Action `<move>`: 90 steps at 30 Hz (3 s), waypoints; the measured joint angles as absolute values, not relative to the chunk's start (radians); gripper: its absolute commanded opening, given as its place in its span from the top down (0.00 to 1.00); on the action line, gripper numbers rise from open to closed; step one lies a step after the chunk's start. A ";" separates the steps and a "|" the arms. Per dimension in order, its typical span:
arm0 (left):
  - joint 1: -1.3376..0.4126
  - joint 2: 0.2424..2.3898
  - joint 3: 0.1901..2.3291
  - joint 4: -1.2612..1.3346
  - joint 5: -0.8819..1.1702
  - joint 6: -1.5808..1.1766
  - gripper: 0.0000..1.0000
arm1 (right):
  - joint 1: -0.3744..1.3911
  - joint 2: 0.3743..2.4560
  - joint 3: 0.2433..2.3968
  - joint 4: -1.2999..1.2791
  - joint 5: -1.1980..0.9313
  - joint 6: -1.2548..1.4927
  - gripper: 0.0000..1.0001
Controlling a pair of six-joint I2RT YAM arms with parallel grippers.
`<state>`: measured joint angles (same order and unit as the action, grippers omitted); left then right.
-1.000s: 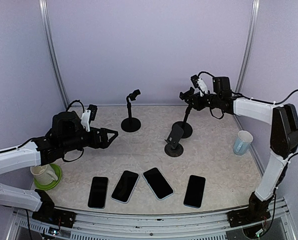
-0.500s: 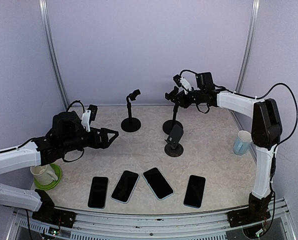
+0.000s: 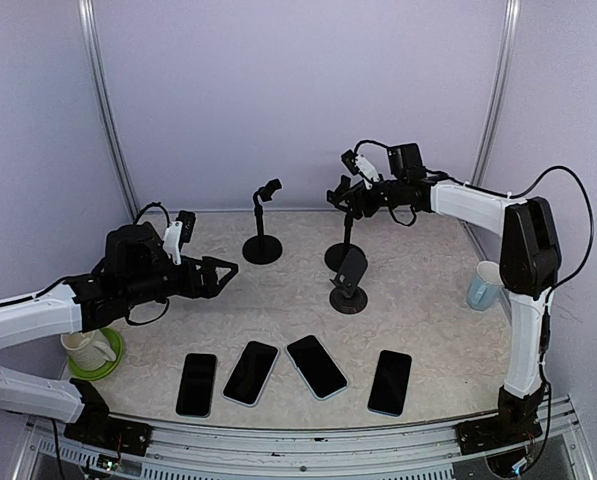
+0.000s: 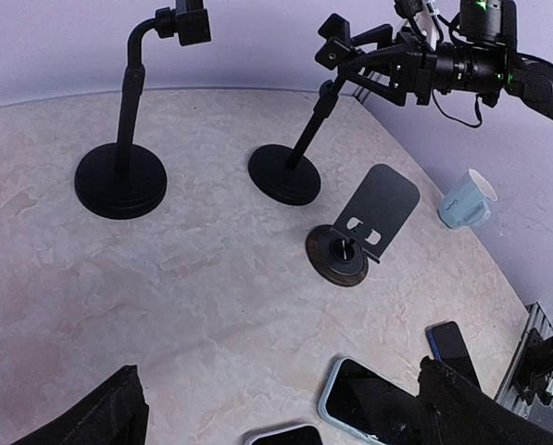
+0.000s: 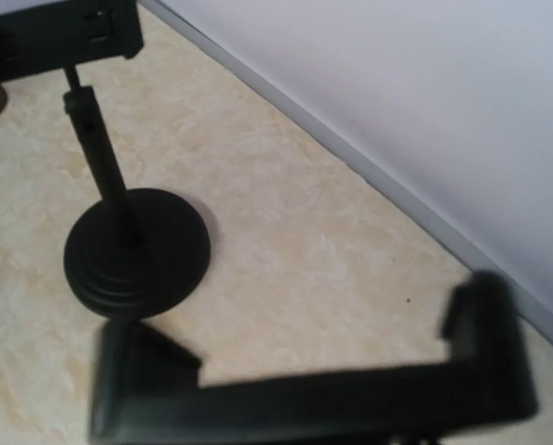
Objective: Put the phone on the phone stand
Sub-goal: Place the phone stand at the center of the board, then pick up the phone stand at the center of the board.
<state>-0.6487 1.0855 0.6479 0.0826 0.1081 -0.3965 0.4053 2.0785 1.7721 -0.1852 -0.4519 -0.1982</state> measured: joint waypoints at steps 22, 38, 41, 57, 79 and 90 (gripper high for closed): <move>-0.652 1.071 0.598 0.105 0.108 -0.404 0.01 | 0.416 1.767 1.648 -0.249 -0.174 -0.099 0.00; -0.654 1.052 0.577 0.121 0.087 -0.415 0.01 | 0.550 1.518 1.375 -0.321 -0.054 -0.007 0.00; -0.656 1.050 0.576 0.121 0.078 -0.415 0.01 | 0.588 1.483 1.332 -0.333 -0.041 0.009 0.00; -0.658 0.924 0.560 0.095 -0.025 -0.419 0.01 | 0.640 1.496 1.161 -0.301 -0.015 0.149 0.22; -0.658 0.920 0.560 0.073 -0.080 -0.415 0.01 | 0.569 1.618 1.081 -0.158 -0.089 0.232 0.56; -0.658 0.922 0.560 0.073 -0.085 -0.415 0.01 | 0.564 1.640 1.081 -0.127 -0.196 0.237 0.94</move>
